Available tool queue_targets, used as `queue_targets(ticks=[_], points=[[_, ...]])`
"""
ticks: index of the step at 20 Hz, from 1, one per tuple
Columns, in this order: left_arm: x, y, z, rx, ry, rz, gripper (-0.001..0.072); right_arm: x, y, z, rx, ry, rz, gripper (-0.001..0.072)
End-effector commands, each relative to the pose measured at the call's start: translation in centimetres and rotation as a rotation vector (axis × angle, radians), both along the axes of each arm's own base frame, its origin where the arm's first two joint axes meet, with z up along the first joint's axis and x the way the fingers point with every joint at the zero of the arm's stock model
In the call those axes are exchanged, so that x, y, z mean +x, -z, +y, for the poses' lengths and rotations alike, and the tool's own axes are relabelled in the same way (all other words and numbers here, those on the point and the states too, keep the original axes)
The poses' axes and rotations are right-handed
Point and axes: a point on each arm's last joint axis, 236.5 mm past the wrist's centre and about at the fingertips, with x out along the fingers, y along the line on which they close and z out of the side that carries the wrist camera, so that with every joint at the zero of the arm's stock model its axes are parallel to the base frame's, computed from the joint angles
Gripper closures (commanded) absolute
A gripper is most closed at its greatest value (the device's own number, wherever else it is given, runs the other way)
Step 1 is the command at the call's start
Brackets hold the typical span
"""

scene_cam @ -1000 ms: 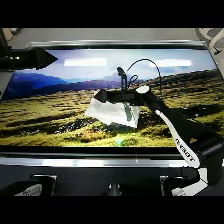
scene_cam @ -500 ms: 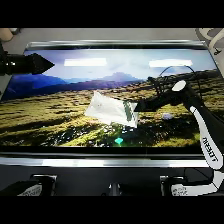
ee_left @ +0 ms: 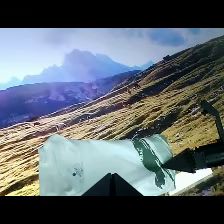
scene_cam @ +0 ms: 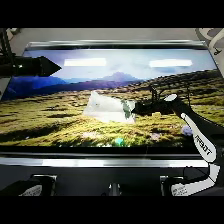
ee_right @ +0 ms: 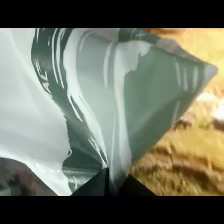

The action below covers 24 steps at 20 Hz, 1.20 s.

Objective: Fold the shirts.

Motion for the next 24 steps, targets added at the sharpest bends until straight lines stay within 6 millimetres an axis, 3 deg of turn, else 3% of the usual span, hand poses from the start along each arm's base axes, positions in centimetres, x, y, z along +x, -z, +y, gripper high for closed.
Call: queue_targets(ticks=[1,3,4,6,8,11,13,14,16,18,19,22,24], points=[[-0.3,0.0,-0.9,0.0,0.021,0.0,0.0681,4.5,-2.7,-1.4,0.075,0.095,-0.152,0.0693],[-0.3,0.0,-0.9,0.0,0.021,0.0,0.0681,6.4,-5.8,-4.9,0.094,0.075,-0.252,0.0693],[-0.3,0.0,-0.9,0.0,0.021,0.0,0.0681,7.3,-7.5,-7.7,0.097,0.088,-0.29,0.0693],[-0.3,0.0,-0.9,0.0,0.021,0.0,0.0681,8.4,-10.3,-14.8,0.067,0.161,-0.347,0.0693],[-0.4,0.0,-0.9,0.0,0.022,0.001,0.0681,7.8,-12.8,-22.7,0.022,0.277,-0.385,0.0693],[-0.4,0.0,-0.9,0.0,0.022,0.0,0.0681,3.3,-14.7,-34.2,-0.101,0.472,-0.384,0.0692],[-0.4,0.0,-0.9,0.0,0.022,0.0,0.0681,-2.2,-14.1,-40.4,-0.196,0.569,-0.293,0.0692],[-0.4,0.0,-0.9,0.0,0.022,0.0,0.0681,-5.1,-13.4,-42.4,-0.232,0.594,-0.232,0.0692],[-0.4,0.0,-1.1,0.0,0.026,0.0,0.0681,-11.6,-11.4,-45.2,-0.282,0.614,-0.075,0.0692],[-0.6,0.0,-1.5,0.0,0.036,0.0,0.0681,-17.6,-8.5,-45.8,-0.335,0.583,0.121,0.0692],[-0.8,0.0,-1.9,0.001,0.046,0.0,0.0681,-19.7,-7.0,-45.7,-0.332,0.617,0.205,0.0692],[-1.4,0.1,-3.2,0.001,0.08,0.002,0.0681,-22.6,-3.5,-43.2,-0.329,0.6,0.311,0.0692],[-1.8,0.1,-4.2,0.001,0.103,0.002,0.0681,-23.3,-1.7,-41.9,-0.318,0.64,0.341,0.0692]])
